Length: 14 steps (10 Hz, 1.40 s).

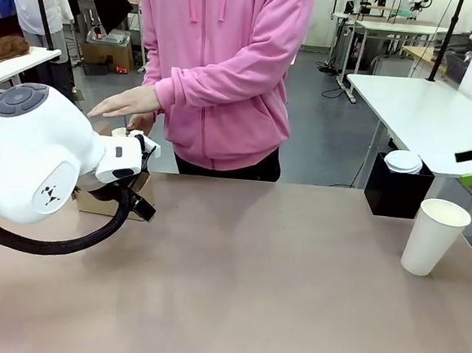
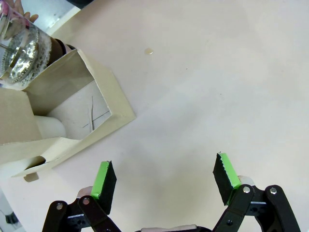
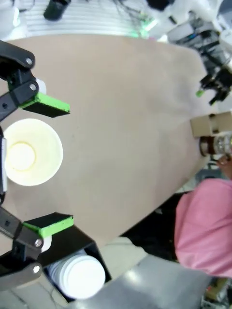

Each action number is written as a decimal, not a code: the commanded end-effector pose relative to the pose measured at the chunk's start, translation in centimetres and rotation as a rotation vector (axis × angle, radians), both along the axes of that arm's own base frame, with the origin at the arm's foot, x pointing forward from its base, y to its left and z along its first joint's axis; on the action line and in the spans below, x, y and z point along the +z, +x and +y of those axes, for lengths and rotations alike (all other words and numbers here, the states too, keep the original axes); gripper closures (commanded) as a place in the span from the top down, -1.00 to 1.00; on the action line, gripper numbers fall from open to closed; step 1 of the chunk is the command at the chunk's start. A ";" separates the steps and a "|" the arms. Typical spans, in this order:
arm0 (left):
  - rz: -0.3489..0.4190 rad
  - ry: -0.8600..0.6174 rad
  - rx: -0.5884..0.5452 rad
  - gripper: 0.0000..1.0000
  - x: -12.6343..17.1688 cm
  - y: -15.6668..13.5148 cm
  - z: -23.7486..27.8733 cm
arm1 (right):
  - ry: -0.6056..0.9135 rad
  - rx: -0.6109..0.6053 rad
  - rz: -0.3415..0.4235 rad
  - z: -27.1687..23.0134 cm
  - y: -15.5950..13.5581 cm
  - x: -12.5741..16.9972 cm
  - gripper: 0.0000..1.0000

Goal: Pour a drink into a cup and package it in a carrier.
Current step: Pick up the 600 ml Paper Cup and place it in the middle top area of the table.

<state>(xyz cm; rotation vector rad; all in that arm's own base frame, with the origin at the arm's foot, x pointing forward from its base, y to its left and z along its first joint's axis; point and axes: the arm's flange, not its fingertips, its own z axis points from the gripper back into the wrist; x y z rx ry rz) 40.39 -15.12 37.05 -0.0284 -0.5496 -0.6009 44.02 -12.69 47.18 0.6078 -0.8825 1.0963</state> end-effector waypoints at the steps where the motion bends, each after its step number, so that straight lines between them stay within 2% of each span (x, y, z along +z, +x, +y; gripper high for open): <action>1: 0.000 -0.001 0.000 1.00 0.0 0.0 0.0 | -0.017 0.014 -0.013 0.5 -0.7 2.3 1.00; 2: 0.000 -0.001 0.000 1.00 0.0 0.0 0.0 | -0.017 0.014 -0.013 0.5 -0.7 2.3 1.00; 3: 0.000 -0.001 0.000 1.00 0.0 0.0 0.0 | -0.014 0.008 -0.013 0.4 -0.1 1.0 1.00; 4: 0.000 -0.001 0.000 1.00 0.0 0.0 0.0 | 0.091 -0.022 -0.028 -2.2 0.0 0.2 1.00; 6: 0.000 -0.001 0.000 1.00 0.0 0.0 0.0 | 0.240 -0.039 -0.098 -8.0 -1.5 -3.8 1.00; 8: 0.000 -0.001 0.000 1.00 0.0 0.0 0.0 | 0.368 -0.068 -0.160 -11.0 -3.1 -7.7 1.00; 11: 0.000 -0.001 0.000 1.00 0.0 0.0 0.0 | 0.477 -0.074 -0.205 -12.3 -4.2 -14.5 1.00; 13: 0.000 -0.001 0.000 1.00 0.0 0.0 0.0 | 0.536 -0.022 -0.164 -11.0 -4.2 -18.1 1.00; 14: 0.000 -0.001 0.000 1.00 0.0 0.0 0.0 | 0.536 -0.026 -0.170 -10.5 -4.4 -19.6 1.00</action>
